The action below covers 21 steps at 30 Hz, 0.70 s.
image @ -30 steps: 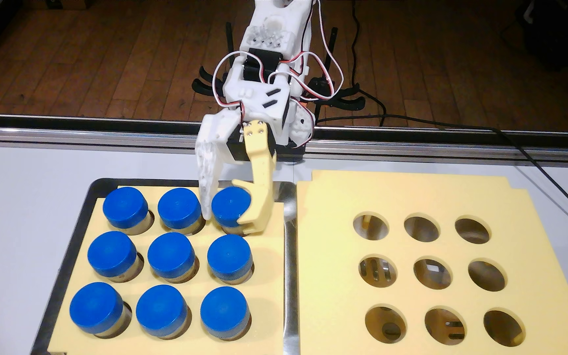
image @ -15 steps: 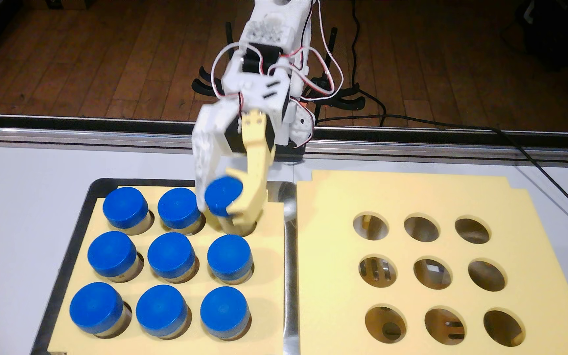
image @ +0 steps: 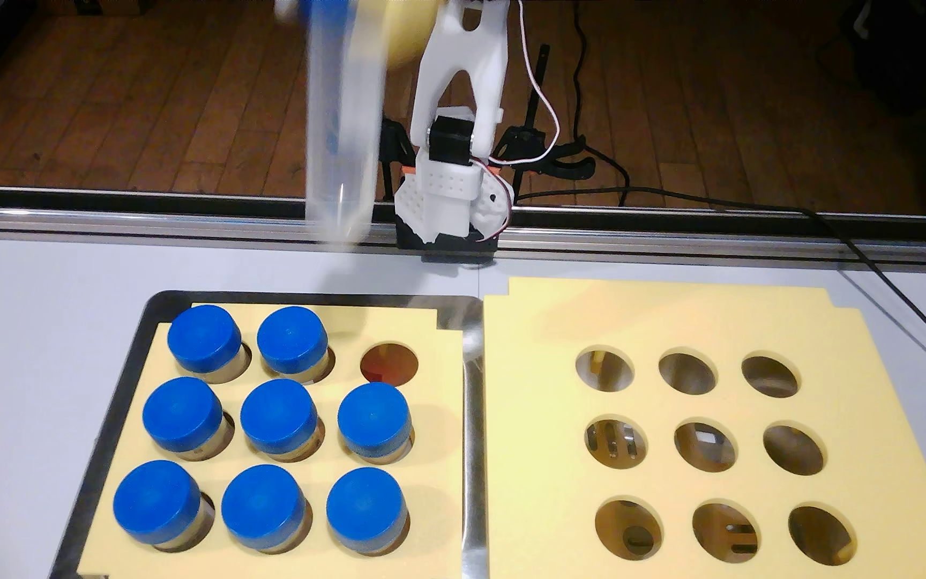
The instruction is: Move the test tubes
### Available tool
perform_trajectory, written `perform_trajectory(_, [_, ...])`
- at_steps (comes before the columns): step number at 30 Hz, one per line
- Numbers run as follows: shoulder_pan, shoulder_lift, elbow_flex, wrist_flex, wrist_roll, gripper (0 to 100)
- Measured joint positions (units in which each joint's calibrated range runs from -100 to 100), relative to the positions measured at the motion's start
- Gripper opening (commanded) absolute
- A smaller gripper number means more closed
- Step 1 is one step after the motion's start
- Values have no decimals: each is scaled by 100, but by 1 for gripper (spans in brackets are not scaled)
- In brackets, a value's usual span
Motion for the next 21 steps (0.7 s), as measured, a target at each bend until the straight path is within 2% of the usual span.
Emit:
perform_trajectory(5, [-887, 34, -674, 0, 0, 14])
perform_trajectory(13, [-2776, 814, -365, 0, 5, 14])
perform_trajectory(21, [-3487, 1517, -84, 0, 5, 15])
